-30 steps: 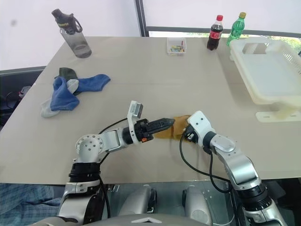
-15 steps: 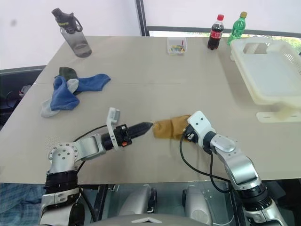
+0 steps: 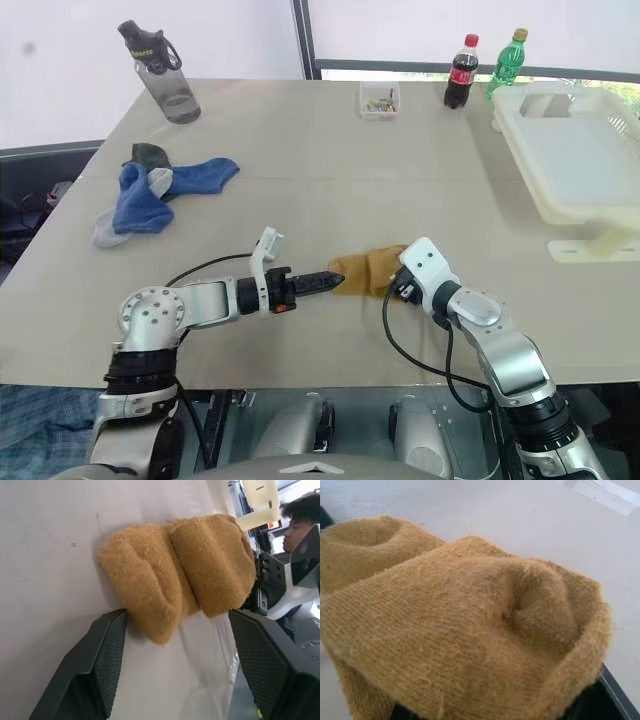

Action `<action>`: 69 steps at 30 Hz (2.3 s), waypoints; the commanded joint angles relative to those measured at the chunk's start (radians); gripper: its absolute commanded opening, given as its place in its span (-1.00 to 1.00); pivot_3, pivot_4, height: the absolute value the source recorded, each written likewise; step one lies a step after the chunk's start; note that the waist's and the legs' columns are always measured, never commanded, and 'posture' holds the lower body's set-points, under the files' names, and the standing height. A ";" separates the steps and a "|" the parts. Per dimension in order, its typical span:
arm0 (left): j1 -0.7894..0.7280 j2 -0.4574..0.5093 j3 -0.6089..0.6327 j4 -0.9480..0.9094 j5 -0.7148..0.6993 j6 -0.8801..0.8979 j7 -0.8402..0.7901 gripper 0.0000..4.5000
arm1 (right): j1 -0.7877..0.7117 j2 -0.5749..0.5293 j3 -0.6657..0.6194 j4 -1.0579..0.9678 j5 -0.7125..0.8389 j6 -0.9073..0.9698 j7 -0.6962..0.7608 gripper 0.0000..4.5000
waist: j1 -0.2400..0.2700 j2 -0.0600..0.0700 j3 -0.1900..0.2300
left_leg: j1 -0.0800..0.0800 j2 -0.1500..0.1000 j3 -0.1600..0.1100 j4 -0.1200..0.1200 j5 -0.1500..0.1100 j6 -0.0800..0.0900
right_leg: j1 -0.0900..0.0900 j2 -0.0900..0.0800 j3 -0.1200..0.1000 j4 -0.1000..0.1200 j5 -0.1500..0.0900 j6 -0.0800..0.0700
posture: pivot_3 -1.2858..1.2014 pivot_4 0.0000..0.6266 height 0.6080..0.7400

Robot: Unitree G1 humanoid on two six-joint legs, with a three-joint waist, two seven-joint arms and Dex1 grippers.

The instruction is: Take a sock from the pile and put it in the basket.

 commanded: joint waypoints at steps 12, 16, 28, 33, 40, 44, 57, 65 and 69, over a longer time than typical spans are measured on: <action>-0.085 -0.133 0.043 0.156 -0.046 -0.087 -0.233 0.54 | -0.017 0.005 0.003 0.005 -0.013 0.006 0.014 -0.11 | -0.007 -0.001 0.001 | -0.003 0.000 0.001 -0.002 0.000 0.000 | -0.002 0.001 -0.002 -0.001 0.000 0.000 | 0.03 -0.52 1.00; -0.062 -0.129 0.023 0.115 -0.107 -0.034 -0.301 0.54 | -0.024 0.004 0.003 0.008 -0.014 0.006 0.019 -0.11 | -0.007 -0.001 0.001 | -0.003 0.000 0.001 -0.003 0.000 0.000 | -0.002 0.001 -0.002 -0.002 0.000 0.000 | 0.03 -0.52 1.00; -0.076 -0.152 -0.066 0.141 0.020 -0.128 -0.343 0.54 | -0.038 -0.002 0.016 0.010 -0.028 -0.006 0.031 -0.11 | -0.007 -0.001 0.002 | -0.003 0.000 0.001 -0.003 0.000 0.000 | -0.003 0.001 -0.002 -0.002 0.000 0.000 | 0.03 -0.52 1.00; -0.104 -0.179 -0.090 0.186 0.071 -0.168 -0.359 0.54 | -0.047 -0.030 0.031 -0.010 -0.057 -0.042 0.048 -0.11 | -0.007 -0.001 0.002 | -0.003 0.000 0.001 -0.003 0.000 0.000 | -0.003 0.001 -0.003 -0.002 0.000 0.000 | 0.03 -0.52 1.00; -0.122 -0.205 -0.078 0.209 0.076 -0.172 -0.393 0.54 | -0.055 -0.049 0.022 -0.069 -0.051 -0.064 0.082 -0.11 | -0.007 -0.001 0.002 | -0.007 0.000 0.002 -0.004 0.000 0.000 | -0.007 0.001 -0.002 -0.003 0.000 0.000 | 0.03 -0.52 1.00; -0.129 -0.220 -0.052 0.214 0.057 -0.168 -0.410 0.54 | -0.063 -0.048 0.027 -0.066 -0.064 -0.071 0.081 -0.11 | -0.007 -0.002 0.003 | -0.008 0.000 0.002 -0.004 0.000 0.000 | -0.008 0.001 -0.002 -0.002 0.000 0.000 | 0.03 -0.52 1.00; -0.116 -0.214 -0.101 0.236 0.144 -0.159 -0.400 0.54 | 0.011 -0.199 -0.172 -0.186 0.092 -0.031 0.227 -0.11 | -0.003 -0.002 0.004 | -0.008 0.000 0.002 -0.004 0.000 0.000 | -0.008 0.001 -0.002 -0.002 0.000 0.000 | 0.03 -0.52 1.00; -0.129 -0.223 -0.108 0.262 0.167 -0.173 -0.416 0.54 | 0.091 -0.261 -0.371 -0.206 0.280 0.066 0.279 -0.11 | -0.002 -0.002 0.005 | -0.008 0.000 0.003 -0.004 0.000 0.000 | -0.008 0.002 -0.002 -0.002 0.000 0.000 | 0.03 -0.52 1.00; -0.131 -0.227 -0.108 0.267 0.171 -0.180 -0.433 0.57 | 0.067 -0.214 -0.391 -0.239 0.376 0.146 0.238 0.23 | -0.003 -0.002 0.005 | -0.007 0.001 0.002 -0.004 0.000 0.000 | -0.008 0.002 -0.002 -0.001 0.000 0.000 | 0.03 -0.52 1.00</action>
